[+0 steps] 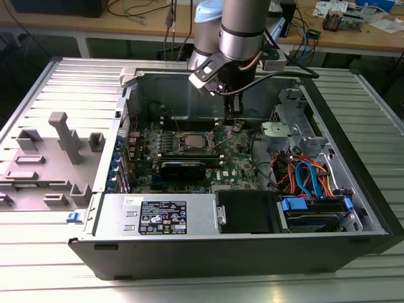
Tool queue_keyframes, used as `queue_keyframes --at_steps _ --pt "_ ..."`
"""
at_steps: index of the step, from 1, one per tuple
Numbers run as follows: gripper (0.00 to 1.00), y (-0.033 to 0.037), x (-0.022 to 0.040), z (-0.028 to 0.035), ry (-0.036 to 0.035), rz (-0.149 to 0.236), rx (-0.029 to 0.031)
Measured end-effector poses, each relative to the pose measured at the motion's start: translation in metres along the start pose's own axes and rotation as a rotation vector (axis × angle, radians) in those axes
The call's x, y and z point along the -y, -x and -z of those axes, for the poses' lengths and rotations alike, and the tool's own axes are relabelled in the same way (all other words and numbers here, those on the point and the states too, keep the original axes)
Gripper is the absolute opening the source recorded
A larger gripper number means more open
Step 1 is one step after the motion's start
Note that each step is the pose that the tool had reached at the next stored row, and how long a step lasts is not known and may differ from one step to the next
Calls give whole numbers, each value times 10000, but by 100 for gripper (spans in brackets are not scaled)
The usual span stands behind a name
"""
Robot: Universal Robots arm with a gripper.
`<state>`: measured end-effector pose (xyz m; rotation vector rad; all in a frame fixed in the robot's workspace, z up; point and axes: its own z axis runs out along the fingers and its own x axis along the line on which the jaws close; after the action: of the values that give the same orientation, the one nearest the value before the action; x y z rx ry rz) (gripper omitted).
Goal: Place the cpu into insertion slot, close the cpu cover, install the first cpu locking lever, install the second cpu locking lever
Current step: 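Close the cpu cover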
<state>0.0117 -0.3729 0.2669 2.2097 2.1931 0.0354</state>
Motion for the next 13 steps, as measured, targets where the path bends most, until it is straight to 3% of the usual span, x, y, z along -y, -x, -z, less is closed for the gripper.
queue_keyframes --at_steps 7,8,9,10,11,12,13 --pt "11 -2 -165 -44 0 10 0" --pt "11 -2 -204 -53 0 12 1" --pt "11 -4 -297 -99 -5 24 -1" --pt "11 -4 -225 -241 -107 78 -7" --pt "11 -2 -66 -191 -148 80 -26" --pt "11 -3 2 -184 -154 79 -34" --pt "11 -2 26 -172 -172 80 -37"
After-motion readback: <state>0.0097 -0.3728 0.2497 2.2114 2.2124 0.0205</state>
